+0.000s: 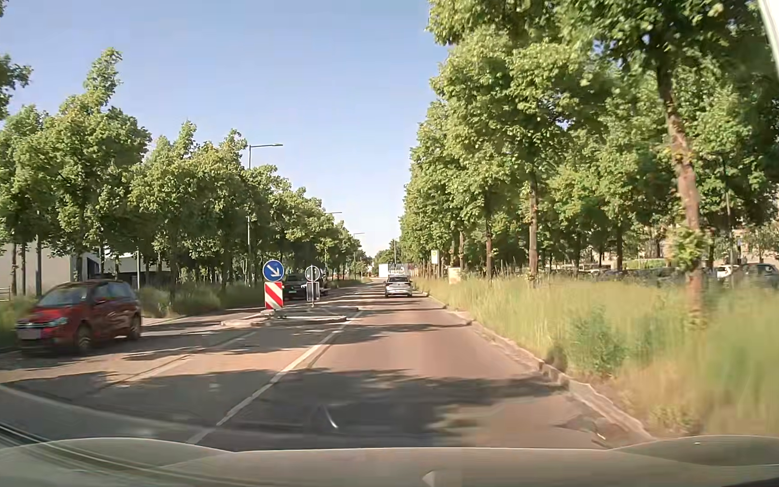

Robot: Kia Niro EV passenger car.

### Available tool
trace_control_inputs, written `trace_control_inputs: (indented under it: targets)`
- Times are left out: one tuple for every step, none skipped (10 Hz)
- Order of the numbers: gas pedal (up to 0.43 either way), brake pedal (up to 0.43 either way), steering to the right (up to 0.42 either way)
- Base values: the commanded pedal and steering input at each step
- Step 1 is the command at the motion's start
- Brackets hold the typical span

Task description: Follow the waypoints while adhering to traffic rules and regulations

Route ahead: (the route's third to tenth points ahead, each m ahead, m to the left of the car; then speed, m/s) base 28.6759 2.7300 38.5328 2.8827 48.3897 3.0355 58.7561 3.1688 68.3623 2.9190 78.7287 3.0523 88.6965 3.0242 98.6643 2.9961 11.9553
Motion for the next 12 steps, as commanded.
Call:
trace_control_inputs:
  targets:
    - [0.059, 0.0, -0.007]
    - [0.059, 0.0, -0.007]
    - [0.059, 0.0, -0.007]
    - [0.059, 0.0, -0.007]
    - [0.059, 0.0, -0.007]
    - [0.059, 0.0, -0.007]
    - [0.059, 0.0, -0.007]
    - [0.059, 0.0, -0.007]
    - [0.059, 0.0, -0.007]
    - [0.059, 0.0, -0.009]
    - [0.059, 0.0, -0.01]
    - [0.059, 0.0, -0.01]
